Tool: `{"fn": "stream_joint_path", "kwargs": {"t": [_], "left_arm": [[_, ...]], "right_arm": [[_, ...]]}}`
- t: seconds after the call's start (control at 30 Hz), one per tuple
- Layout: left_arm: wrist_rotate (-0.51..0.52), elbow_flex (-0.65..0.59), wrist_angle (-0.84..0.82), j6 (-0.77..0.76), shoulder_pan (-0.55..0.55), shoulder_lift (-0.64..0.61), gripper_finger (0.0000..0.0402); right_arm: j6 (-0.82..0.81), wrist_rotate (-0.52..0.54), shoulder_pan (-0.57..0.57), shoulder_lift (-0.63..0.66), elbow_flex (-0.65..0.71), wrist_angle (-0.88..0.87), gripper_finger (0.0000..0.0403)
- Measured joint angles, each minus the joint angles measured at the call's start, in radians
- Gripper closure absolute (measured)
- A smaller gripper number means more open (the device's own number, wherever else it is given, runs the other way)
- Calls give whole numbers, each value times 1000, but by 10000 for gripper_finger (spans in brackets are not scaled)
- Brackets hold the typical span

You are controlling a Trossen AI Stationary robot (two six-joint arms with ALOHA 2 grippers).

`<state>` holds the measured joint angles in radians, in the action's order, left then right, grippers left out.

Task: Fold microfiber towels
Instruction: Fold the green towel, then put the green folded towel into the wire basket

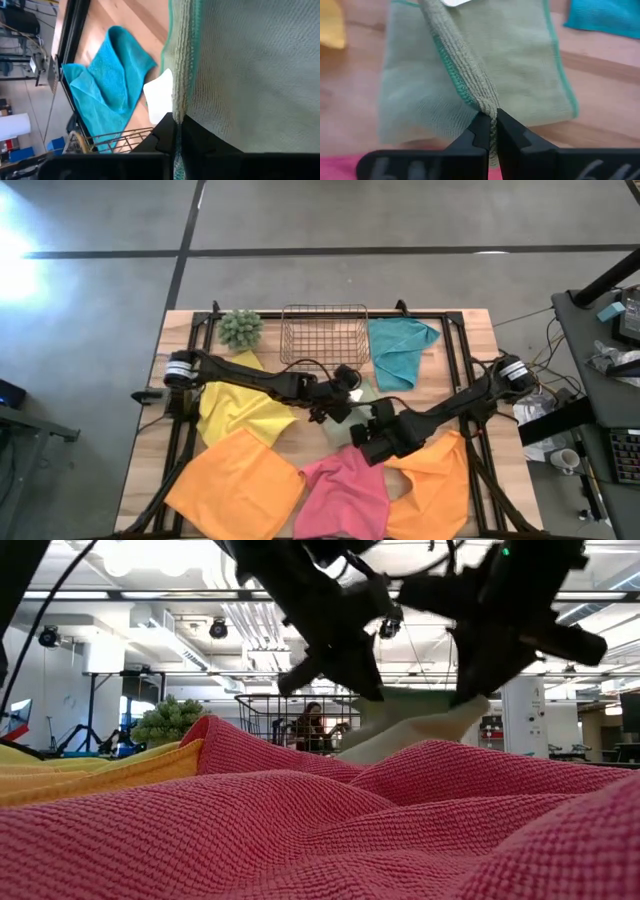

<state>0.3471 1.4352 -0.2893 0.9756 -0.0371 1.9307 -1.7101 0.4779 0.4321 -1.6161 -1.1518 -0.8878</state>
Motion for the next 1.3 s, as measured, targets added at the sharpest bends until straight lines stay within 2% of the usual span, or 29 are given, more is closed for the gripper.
{"fn": "stream_joint_path", "kwargs": {"t": [0.27, 0.43, 0.6, 0.7, 0.9, 1.03, 1.1, 1.17, 1.3], "left_arm": [[9, 104, -8, 0, 20, 94, 401], [12, 122, -18, 0, 26, 112, 401], [38, 118, -13, -1, 26, 112, 389], [75, 128, -10, -18, 27, 111, 365], [84, 141, -6, -54, 26, 99, 319], [217, 148, -17, -54, 25, 94, 311], [246, 150, -84, -85, 25, 71, 311], [187, 146, -173, -199, 29, 27, 311], [-180, 100, -315, -463, 58, -50, 311]], "right_arm": [[33, -44, -40, 122, 193, 147, 394], [93, -52, -63, 165, 249, 193, 385], [152, -89, -86, 186, 271, 191, 350], [185, -104, -92, 201, 275, 182, 320], [219, -100, -92, 271, 275, 125, 267], [239, -93, -92, 357, 275, 66, 246], [285, -91, -92, 407, 275, 76, 241], [346, -88, -90, 442, 275, 119, 239], [441, -86, -90, 455, 308, 313, 239]]}}
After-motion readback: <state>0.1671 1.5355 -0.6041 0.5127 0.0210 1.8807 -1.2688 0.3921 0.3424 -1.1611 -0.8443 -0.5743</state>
